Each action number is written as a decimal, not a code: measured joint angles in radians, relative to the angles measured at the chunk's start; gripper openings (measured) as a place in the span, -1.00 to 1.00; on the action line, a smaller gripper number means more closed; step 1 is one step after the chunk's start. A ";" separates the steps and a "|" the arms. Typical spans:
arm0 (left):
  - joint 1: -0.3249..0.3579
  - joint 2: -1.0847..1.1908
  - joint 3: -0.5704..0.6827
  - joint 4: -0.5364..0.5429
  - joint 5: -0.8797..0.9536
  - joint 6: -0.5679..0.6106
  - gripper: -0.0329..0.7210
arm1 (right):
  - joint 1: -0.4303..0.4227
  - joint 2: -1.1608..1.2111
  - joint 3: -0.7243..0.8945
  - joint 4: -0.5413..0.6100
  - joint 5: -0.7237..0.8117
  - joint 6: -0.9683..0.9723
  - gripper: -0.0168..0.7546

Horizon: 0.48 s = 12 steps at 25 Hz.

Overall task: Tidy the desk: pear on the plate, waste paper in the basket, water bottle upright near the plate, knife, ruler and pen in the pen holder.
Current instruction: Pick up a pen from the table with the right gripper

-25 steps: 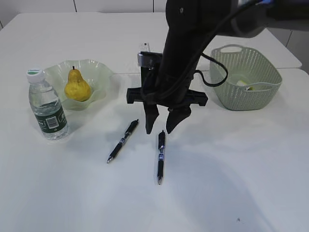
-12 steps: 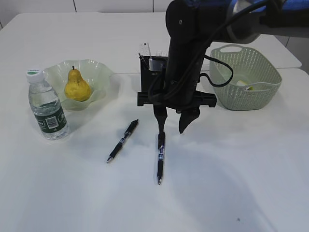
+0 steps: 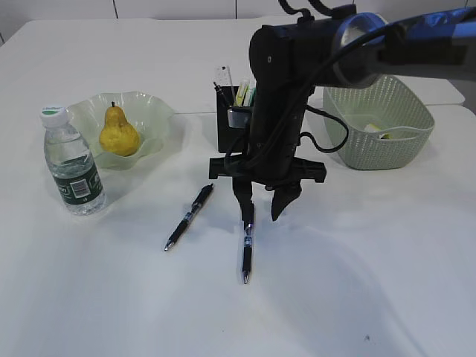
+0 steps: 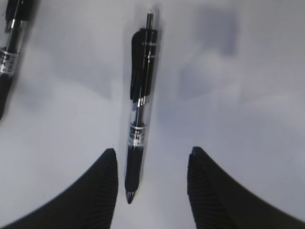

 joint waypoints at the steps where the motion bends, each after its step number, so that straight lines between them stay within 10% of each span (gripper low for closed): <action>1: 0.000 0.000 0.000 0.000 0.000 0.000 -0.28 | 0.000 0.011 0.000 0.004 -0.010 0.000 0.05; 12: 0.000 0.000 0.000 0.002 0.000 0.000 -0.28 | 0.000 0.066 0.000 0.038 -0.063 0.001 0.05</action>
